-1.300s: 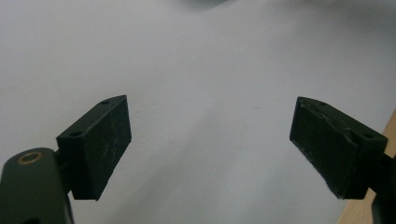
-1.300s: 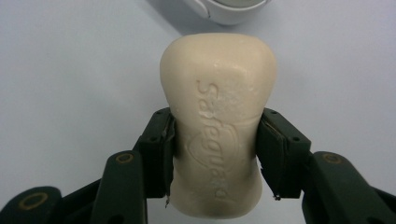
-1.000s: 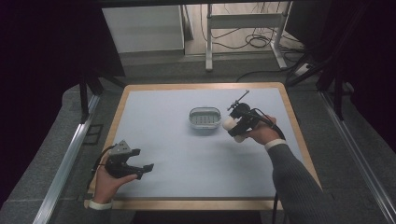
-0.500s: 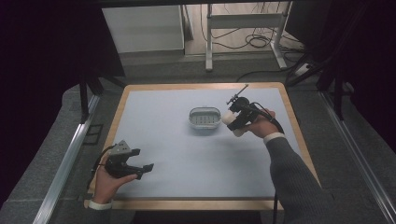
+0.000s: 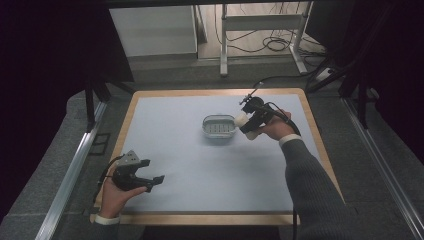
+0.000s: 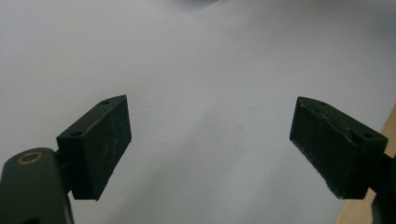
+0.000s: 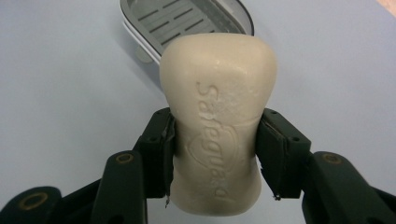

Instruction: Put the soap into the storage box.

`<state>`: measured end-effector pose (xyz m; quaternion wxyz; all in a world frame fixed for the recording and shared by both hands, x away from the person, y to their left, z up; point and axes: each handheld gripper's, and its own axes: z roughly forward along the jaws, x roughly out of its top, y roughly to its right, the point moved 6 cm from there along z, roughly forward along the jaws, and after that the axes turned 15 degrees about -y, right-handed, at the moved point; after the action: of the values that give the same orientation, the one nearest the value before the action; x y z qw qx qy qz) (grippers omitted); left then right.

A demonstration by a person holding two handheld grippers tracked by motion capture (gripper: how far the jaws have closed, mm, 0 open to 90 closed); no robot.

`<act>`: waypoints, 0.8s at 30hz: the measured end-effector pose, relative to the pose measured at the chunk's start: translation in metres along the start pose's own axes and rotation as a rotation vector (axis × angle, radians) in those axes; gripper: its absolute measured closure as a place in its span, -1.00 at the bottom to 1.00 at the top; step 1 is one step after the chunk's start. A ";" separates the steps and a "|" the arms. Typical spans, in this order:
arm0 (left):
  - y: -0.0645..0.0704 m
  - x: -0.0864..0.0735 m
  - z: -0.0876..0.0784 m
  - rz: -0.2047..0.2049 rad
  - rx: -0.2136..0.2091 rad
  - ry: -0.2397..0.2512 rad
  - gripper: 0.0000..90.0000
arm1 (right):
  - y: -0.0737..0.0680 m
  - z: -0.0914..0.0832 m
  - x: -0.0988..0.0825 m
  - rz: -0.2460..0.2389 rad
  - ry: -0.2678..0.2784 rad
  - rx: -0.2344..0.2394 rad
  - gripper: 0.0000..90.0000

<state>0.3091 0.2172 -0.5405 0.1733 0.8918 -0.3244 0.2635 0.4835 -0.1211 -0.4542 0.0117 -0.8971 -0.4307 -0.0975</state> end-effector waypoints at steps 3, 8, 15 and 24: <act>0.000 0.000 0.000 -0.002 -0.001 0.003 -0.71 | 0.001 0.002 0.005 -0.007 -0.004 -0.007 0.10; -0.001 0.000 -0.001 -0.003 0.001 0.006 -0.71 | 0.004 0.004 0.015 -0.029 -0.003 -0.010 0.10; -0.002 0.000 -0.002 -0.002 0.003 0.006 -0.71 | 0.006 0.011 0.024 -0.050 -0.006 -0.011 0.10; -0.002 0.000 -0.001 -0.002 0.000 0.006 -0.71 | 0.007 0.016 0.038 -0.070 -0.008 -0.011 0.10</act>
<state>0.3095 0.2191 -0.5399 0.1744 0.8914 -0.3231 0.2658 0.5150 -0.0949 -0.4623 0.0019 -0.8819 -0.4615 -0.0967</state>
